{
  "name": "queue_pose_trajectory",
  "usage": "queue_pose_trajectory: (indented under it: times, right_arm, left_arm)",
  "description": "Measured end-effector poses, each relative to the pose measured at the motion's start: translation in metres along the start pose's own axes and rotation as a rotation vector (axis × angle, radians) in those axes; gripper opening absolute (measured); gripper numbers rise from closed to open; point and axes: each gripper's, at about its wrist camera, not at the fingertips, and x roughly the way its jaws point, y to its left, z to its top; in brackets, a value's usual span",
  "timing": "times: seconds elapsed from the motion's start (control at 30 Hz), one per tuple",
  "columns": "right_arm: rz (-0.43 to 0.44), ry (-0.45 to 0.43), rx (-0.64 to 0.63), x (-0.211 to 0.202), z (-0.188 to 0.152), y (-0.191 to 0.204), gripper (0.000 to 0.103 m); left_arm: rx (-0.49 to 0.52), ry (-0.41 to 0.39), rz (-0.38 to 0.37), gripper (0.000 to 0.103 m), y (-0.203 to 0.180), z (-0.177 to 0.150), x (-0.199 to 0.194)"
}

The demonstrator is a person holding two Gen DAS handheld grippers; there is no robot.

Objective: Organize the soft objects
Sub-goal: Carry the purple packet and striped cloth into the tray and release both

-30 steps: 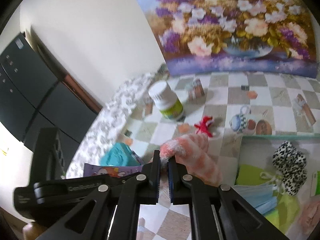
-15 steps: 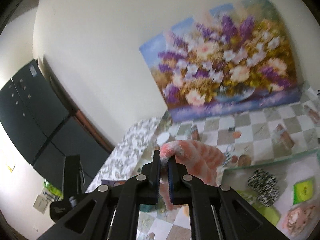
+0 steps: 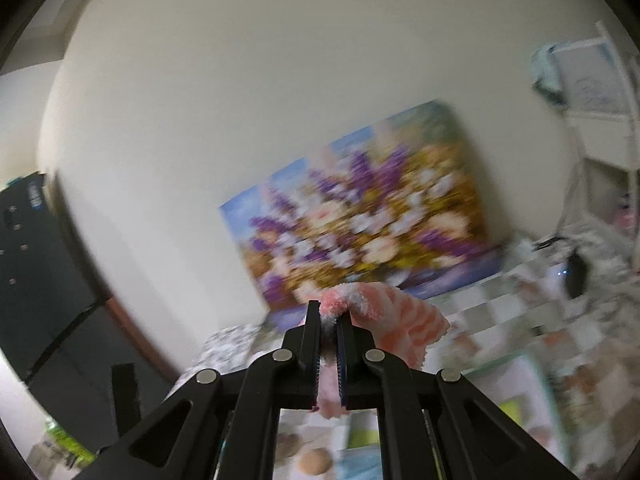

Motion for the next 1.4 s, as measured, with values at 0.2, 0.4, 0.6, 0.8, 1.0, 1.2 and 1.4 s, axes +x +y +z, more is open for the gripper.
queue_pose_trajectory:
  times: [0.2, 0.4, 0.6, 0.8, 1.0, 1.2, 1.4]
  right_arm:
    - [-0.168, -0.021, 0.012, -0.017, 0.007, -0.028, 0.007]
    - [-0.274, -0.008, 0.042, -0.022, 0.005, -0.052, 0.007]
    - [-0.338, 0.023, 0.043, -0.021, 0.001, -0.062, 0.007]
    - [-0.352, 0.095, 0.043, -0.006, -0.007, -0.066, 0.007]
    - [-0.348, 0.23, 0.093, 0.02, -0.025, -0.079, 0.007]
    - [-0.307, 0.326, 0.142, 0.045, -0.044, -0.09, 0.007]
    - [-0.331, 0.48, 0.154, 0.075, -0.072, -0.1, 0.01]
  left_arm:
    - [0.144, 0.072, -0.027, 0.02, -0.046, -0.026, 0.026]
    - [0.236, 0.16, -0.006, 0.02, -0.073, -0.053, 0.057]
    - [0.293, 0.246, 0.027, 0.02, -0.086, -0.075, 0.088]
    - [0.285, 0.293, 0.025, 0.02, -0.084, -0.083, 0.107]
    - [0.26, 0.307, 0.02, 0.02, -0.079, -0.083, 0.114]
    - [0.232, 0.309, 0.038, 0.02, -0.071, -0.081, 0.122]
    - [0.182, 0.32, 0.033, 0.02, -0.062, -0.078, 0.129]
